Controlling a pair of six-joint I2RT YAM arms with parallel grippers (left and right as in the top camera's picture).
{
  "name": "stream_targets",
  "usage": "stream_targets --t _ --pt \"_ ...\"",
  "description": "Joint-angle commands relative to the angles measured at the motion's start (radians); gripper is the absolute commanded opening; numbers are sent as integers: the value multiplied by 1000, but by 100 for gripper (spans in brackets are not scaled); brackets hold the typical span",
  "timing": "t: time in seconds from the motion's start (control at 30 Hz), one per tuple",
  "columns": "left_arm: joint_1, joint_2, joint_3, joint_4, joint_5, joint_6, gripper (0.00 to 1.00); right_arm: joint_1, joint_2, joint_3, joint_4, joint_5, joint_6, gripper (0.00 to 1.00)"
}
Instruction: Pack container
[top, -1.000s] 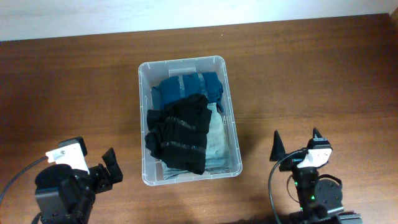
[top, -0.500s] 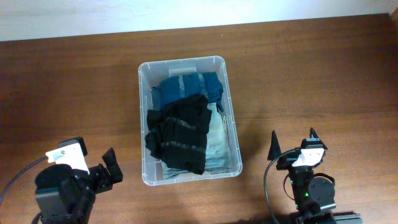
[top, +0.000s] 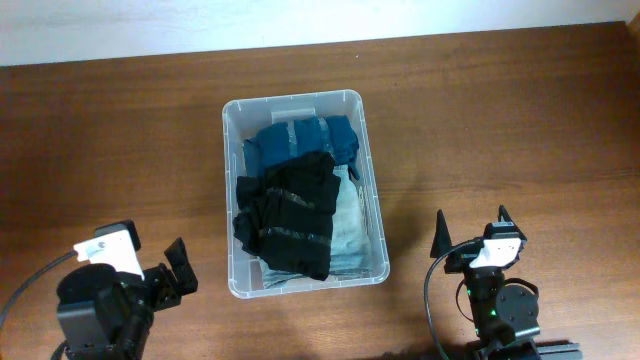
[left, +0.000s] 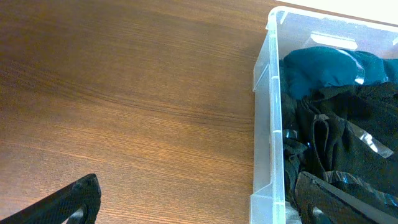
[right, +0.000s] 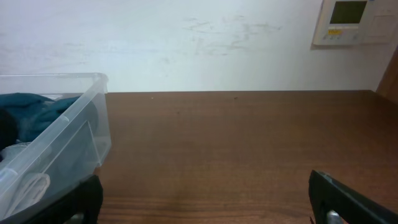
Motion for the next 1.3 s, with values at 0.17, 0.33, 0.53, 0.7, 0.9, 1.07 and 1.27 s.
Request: stream_targets --t 0.17,0.33,0.53,0.7,0.9,1.07,1.27 --pt "-93 -21 -4 -2 8 13 99 -5 -11 -8 -3 2 -6 98" --pt "-94 -21 -21 -4 7 13 99 -5 -11 -8 -3 2 -6 98" --pt "-93 -115 -240 -4 -83 13 99 -5 -11 -8 -3 2 -6 99" --pt "-93 -181 -402 15 -100 13 99 -5 -11 -8 -3 2 -6 98" --pt "-93 -281 -484 14 -147 16 99 -5 -11 -8 -3 2 -6 99" --pt "-93 -367 -558 69 -106 16 100 -5 -11 -8 -3 2 -6 98" --pt "-93 -472 -640 359 -100 127 99 -5 -11 -8 -3 2 -6 99"
